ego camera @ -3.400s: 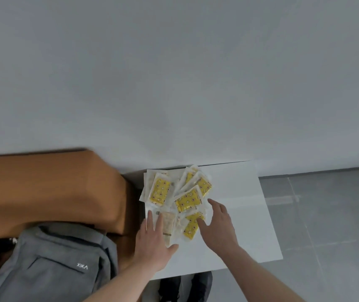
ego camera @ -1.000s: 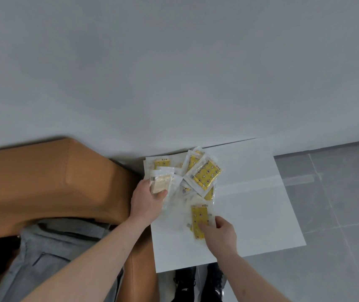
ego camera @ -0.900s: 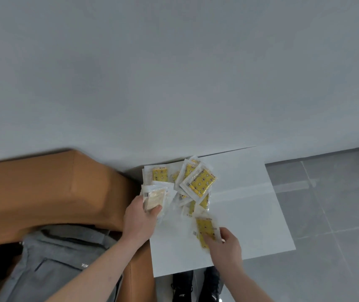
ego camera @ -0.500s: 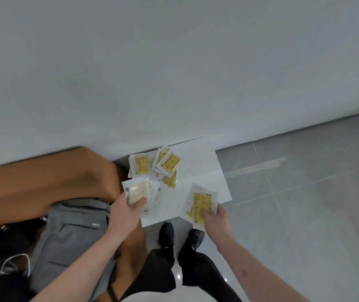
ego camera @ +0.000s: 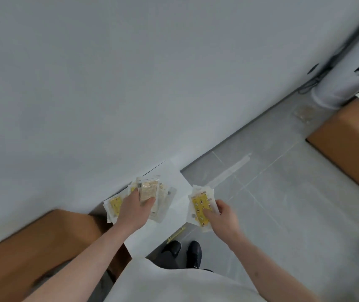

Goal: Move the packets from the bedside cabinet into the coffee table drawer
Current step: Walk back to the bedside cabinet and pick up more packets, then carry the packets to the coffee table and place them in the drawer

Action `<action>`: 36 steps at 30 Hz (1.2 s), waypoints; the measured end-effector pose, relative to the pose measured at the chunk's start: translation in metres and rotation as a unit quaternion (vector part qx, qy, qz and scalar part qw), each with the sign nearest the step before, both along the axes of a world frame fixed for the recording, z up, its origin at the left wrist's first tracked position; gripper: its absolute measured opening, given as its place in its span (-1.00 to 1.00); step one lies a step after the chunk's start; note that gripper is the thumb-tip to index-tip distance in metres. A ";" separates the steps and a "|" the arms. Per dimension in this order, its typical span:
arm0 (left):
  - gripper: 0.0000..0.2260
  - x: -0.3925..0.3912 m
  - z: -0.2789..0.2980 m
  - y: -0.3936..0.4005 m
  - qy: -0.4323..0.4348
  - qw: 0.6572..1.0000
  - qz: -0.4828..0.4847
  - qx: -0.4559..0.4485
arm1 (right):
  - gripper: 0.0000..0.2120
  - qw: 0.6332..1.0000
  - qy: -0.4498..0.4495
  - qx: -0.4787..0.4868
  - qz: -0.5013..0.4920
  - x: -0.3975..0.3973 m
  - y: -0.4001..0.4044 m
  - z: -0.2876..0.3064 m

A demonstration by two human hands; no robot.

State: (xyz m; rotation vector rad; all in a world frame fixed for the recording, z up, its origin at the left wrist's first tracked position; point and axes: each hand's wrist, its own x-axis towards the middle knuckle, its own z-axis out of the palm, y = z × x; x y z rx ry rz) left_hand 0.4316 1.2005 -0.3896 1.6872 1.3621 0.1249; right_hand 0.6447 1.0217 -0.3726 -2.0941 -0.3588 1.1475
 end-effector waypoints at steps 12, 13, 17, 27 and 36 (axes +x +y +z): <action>-0.79 0.046 0.014 0.012 -0.026 0.981 -0.161 -0.108 | -0.89 0.983 -0.009 0.008 -0.184 -0.045 -0.045 0.008; -0.79 0.049 0.015 0.009 -0.022 0.977 -0.184 -0.104 | -0.89 0.980 -0.009 0.011 -0.200 -0.048 -0.052 0.009; -0.71 0.066 0.020 -0.014 0.003 0.956 -0.282 -0.078 | -0.89 0.963 -0.024 0.017 -0.267 -0.058 -0.089 0.018; -0.67 0.114 0.050 -0.158 0.007 0.889 -0.457 -0.017 | -0.90 0.915 -0.049 0.015 -0.399 -0.102 -0.245 0.024; -0.67 0.093 0.059 -0.375 -0.003 0.854 -0.521 -0.006 | -0.91 0.879 -0.064 0.017 -0.473 -0.175 -0.462 0.020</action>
